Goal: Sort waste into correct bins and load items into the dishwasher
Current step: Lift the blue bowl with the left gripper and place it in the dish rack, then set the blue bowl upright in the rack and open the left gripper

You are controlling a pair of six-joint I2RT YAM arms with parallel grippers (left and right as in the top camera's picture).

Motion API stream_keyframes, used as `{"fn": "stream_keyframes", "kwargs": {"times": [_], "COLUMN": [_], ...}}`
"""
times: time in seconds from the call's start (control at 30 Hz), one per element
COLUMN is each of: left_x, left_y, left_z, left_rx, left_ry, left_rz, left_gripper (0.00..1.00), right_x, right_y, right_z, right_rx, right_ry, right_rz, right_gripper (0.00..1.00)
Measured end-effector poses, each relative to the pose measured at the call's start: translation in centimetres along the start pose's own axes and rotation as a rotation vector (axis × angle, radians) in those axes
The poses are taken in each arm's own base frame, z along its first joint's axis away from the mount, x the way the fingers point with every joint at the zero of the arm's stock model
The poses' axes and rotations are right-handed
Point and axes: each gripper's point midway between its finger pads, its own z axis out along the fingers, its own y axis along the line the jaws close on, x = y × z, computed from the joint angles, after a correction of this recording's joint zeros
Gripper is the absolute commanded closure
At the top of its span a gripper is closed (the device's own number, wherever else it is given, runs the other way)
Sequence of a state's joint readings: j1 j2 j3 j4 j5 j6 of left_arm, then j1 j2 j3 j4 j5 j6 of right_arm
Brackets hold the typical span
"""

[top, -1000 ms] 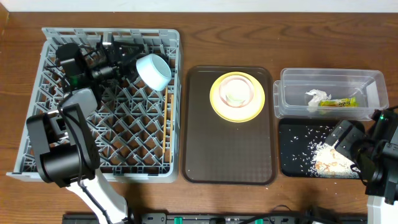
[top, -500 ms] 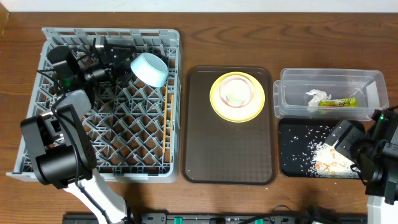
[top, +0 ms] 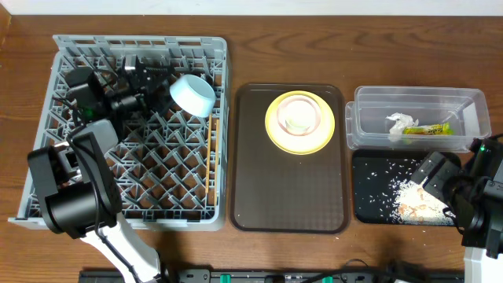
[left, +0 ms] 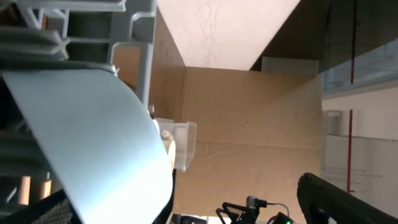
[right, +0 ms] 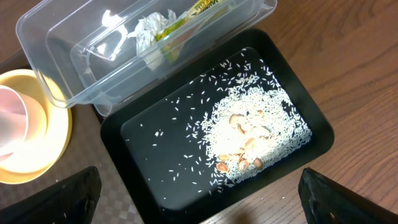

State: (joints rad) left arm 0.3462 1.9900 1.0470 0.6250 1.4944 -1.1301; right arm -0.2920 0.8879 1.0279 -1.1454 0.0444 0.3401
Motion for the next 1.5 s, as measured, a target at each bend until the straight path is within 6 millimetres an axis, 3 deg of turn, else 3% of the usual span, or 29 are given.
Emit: {"fn": "stream_keyframes", "kwargs": {"times": [0.13,0.27,0.4,0.53,0.6,0.67,0.73,0.87,1.0,1.13,1.17,1.2,1.27,1.37,1.5], "left_x": [0.1,0.4,1.4,3.5,4.1,4.0,3.7,4.1,6.4,8.6,9.0,9.2,9.2,8.8,7.4], "left_y": [-0.4,-2.3,-3.6,0.1,1.9,2.3,1.2,-2.9,-5.5,-5.7,-5.4,-5.0,-4.3,-2.2,1.5], "left_z": [0.0,-0.2,-0.6,-1.7,-2.7,-3.8,-5.0,-5.9,-4.2,-1.0,-0.2,0.5,1.9,3.1,3.2], "left_rx": [0.001,-0.004,-0.058,-0.250,-0.376,-0.482,-0.554,-0.612,-0.665,-0.703,-0.711,-0.720,-0.744,-0.820,-0.960], "left_ry": [-0.002,-0.025,-0.073,-0.164,-0.217,-0.274,-0.334,-0.420,-0.415,-0.341,-0.321,-0.304,-0.288,-0.276,-0.290], "left_rz": [-0.008,0.000,-0.100,-0.264,-0.241,-0.163,-0.057,0.152,0.286,0.368,0.378,0.387,0.416,0.438,0.441], "left_gripper": [0.02,0.01,0.01,0.01,0.01,0.01,0.01,0.01,0.02,0.02,0.23,0.58,0.91,0.92,0.92], "right_x": [0.0,0.0,0.0,-0.1,-0.1,0.0,0.0,0.0,0.0,-0.1,-0.1,0.0,-0.1,0.0,0.0], "right_y": [0.0,0.0,0.0,-0.1,-0.1,-0.1,-0.1,-0.1,-0.1,-0.1,-0.1,-0.1,-0.1,-0.1,-0.1], "right_z": [0.0,0.0,0.0,0.0,0.0,0.0,0.0,0.0,0.0,0.0,0.0,0.0,0.0,0.0,0.0], "right_rx": [0.000,0.000,-0.001,0.003,0.002,0.003,0.002,0.002,0.002,0.002,0.002,0.002,0.002,0.002,0.002], "right_ry": [0.000,0.000,-0.001,-0.002,-0.001,-0.001,-0.001,-0.001,-0.001,-0.001,-0.001,-0.001,-0.001,-0.001,-0.001], "right_rz": [0.000,0.000,0.001,0.005,0.005,0.005,0.005,0.005,0.005,0.005,0.005,0.005,0.005,0.005,0.005], "right_gripper": [0.01,0.01,0.01,0.01,0.01,0.01,0.01,0.01,0.01,0.01,0.01,0.01,0.01,0.01,0.01]}}
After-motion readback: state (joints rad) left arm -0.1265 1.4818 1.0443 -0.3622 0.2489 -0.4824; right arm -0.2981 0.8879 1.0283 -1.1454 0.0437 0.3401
